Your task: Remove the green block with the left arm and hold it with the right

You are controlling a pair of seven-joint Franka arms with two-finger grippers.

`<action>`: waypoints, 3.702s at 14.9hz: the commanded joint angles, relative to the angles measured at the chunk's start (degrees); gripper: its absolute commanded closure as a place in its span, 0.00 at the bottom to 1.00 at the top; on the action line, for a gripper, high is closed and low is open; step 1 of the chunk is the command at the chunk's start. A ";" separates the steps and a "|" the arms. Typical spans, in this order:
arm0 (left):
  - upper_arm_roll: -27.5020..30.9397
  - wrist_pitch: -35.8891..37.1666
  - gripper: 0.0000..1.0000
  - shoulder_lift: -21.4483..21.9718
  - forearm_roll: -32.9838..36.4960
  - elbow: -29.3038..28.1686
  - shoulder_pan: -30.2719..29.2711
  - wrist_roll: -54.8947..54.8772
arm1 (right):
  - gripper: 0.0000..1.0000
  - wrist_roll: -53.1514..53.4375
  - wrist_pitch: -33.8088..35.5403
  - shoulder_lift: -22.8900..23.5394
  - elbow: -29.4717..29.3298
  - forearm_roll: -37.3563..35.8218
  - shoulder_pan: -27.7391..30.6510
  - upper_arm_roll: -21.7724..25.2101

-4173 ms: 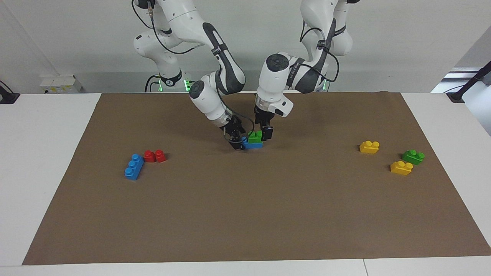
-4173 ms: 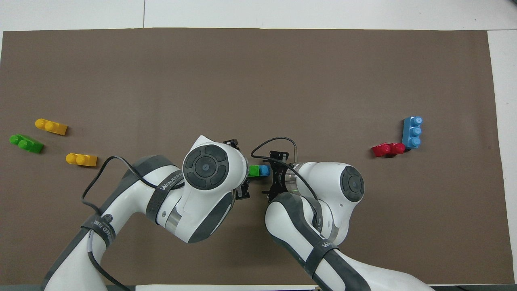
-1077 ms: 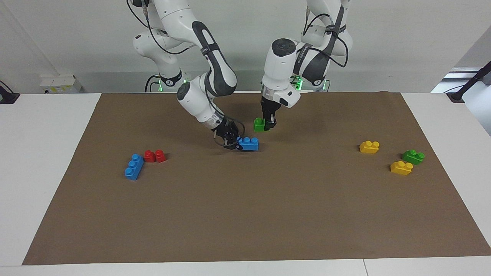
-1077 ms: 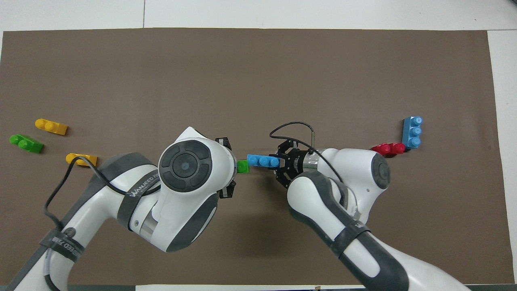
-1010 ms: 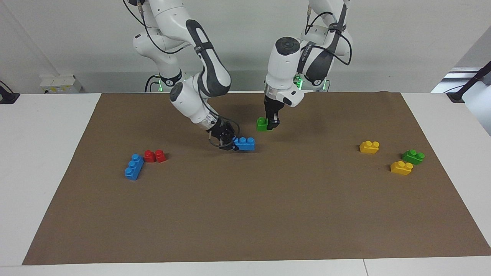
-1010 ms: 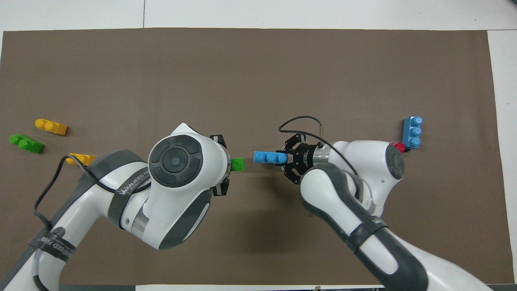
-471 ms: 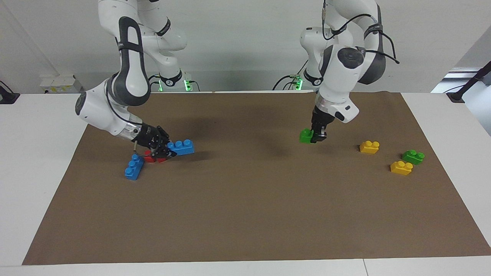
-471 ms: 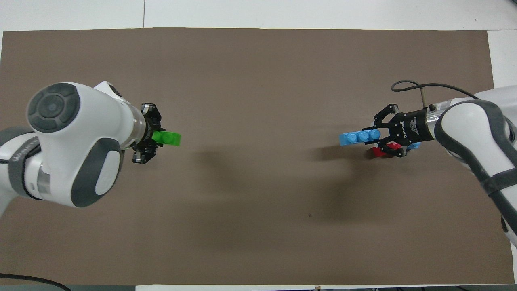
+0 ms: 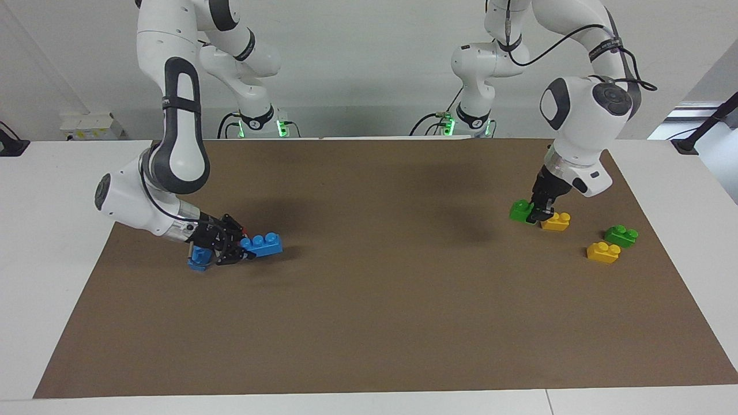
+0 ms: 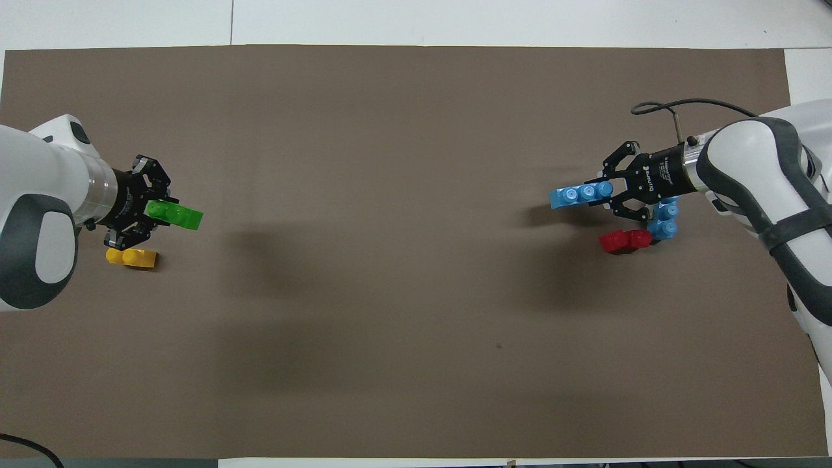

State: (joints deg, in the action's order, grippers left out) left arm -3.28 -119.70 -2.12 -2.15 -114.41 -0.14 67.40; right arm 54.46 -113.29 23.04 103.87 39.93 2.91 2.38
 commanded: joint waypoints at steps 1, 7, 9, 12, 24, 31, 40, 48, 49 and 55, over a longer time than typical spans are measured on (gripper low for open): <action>-0.68 -4.03 1.00 -0.68 0.04 -1.87 -3.37 -6.48 | 1.00 -0.41 -0.78 1.74 -1.05 -1.35 1.83 -0.45; -0.68 -12.30 1.00 -6.39 0.13 -1.17 -5.74 -10.71 | 1.00 -1.55 -3.95 2.36 0.80 -1.53 3.51 -0.27; -0.68 -13.88 1.00 -7.97 0.13 -0.82 -6.28 -12.72 | 1.00 -1.55 -4.04 2.36 0.80 -1.44 3.60 -0.27; -0.59 -16.08 1.00 -11.13 0.30 0.93 -7.15 -13.61 | 1.00 -1.90 -4.74 4.01 -0.42 -1.35 3.95 -0.36; -0.68 -16.35 1.00 -18.70 4.43 5.34 -7.86 -21.35 | 0.05 4.23 0.16 0.70 -1.22 -0.91 2.46 -0.45; -0.68 -17.84 1.00 -20.46 4.52 5.51 -7.86 -22.84 | 0.00 7.15 4.21 -9.50 -2.96 -8.88 1.58 -0.88; -0.68 -16.71 0.00 -19.68 4.43 7.44 -7.95 -25.74 | 0.00 -28.40 18.00 -22.94 -4.38 -30.49 -1.93 -1.24; -0.94 -0.64 0.00 -8.53 4.52 11.49 -6.89 -40.20 | 0.00 -52.32 19.87 -26.39 -5.08 -41.87 -5.99 -1.07; -1.03 2.42 0.00 -6.42 4.52 11.66 -6.89 -45.72 | 0.00 -55.49 18.99 -26.30 -5.08 -41.87 -5.72 -0.80; -1.38 15.79 0.00 5.71 4.35 11.67 -5.84 -57.20 | 0.00 -54.91 19.51 -26.30 -5.08 -40.90 -4.40 -0.80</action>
State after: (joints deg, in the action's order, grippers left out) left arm -4.65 -107.35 0.23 1.56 -101.73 -7.04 12.38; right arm 0.15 -93.54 -3.35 98.89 -1.19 -2.17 1.96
